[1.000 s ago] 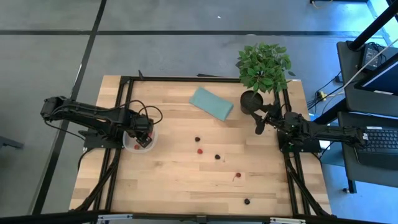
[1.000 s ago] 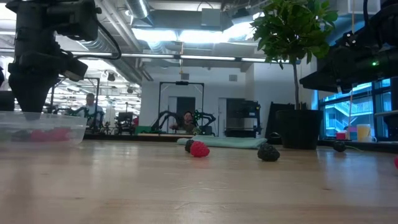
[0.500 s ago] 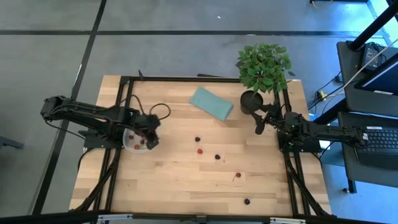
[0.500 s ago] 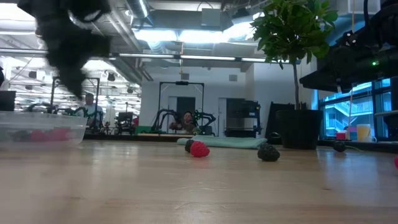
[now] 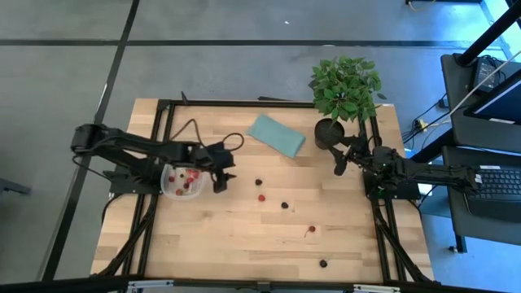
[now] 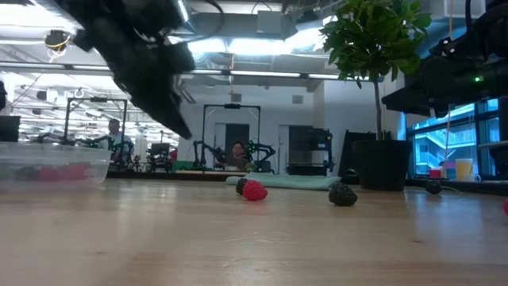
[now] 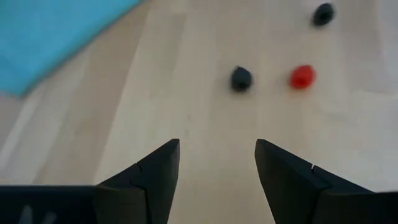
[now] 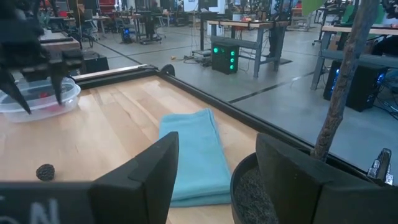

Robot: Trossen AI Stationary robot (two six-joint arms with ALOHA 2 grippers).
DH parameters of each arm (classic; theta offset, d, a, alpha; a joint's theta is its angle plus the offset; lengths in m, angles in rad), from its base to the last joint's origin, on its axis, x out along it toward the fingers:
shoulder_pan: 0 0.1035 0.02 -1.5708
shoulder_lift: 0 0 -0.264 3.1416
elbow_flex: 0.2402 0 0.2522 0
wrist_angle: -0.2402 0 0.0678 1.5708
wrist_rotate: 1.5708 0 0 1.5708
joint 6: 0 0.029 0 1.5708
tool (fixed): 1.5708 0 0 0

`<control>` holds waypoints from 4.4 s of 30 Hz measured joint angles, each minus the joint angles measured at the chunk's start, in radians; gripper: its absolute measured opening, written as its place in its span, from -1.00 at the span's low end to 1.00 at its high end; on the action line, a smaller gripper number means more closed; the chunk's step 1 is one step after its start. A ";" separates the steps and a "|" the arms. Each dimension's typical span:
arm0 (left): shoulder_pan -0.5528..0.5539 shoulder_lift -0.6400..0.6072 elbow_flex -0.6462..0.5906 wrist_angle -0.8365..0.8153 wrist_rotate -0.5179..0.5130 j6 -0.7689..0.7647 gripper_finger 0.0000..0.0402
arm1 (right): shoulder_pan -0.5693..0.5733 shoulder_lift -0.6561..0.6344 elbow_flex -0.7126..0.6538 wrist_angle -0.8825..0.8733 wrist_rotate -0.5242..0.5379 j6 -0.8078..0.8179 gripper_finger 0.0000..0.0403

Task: Pick and placing Produce into tupperware
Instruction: Put the top blackberry into the transparent bin

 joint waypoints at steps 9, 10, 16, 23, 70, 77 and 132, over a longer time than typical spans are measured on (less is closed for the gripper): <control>0.005 0.189 0.000 0.351 0.010 0.128 0.01 | 0.000 0.000 0.000 0.001 0.000 0.000 0.08; 0.003 0.202 0.000 0.375 0.016 0.129 0.01 | 0.000 0.000 0.000 0.001 0.000 0.000 0.08; -0.026 0.292 0.000 0.540 0.040 0.129 0.01 | 0.000 0.000 0.000 0.001 0.000 0.000 0.08; -0.036 0.402 0.000 0.644 0.025 0.129 0.01 | 0.000 0.000 0.000 0.001 0.000 0.000 0.08; -0.041 0.555 0.082 0.596 0.024 0.095 0.01 | 0.000 0.000 0.000 -0.011 0.000 0.000 0.08; -0.041 0.555 0.082 0.595 0.024 0.095 -0.17 | 0.000 0.000 0.000 -0.011 0.000 0.000 0.08; 0.021 -0.322 -0.004 -0.999 0.040 -0.828 -0.53 | 0.000 0.000 0.000 -0.012 0.000 0.000 0.08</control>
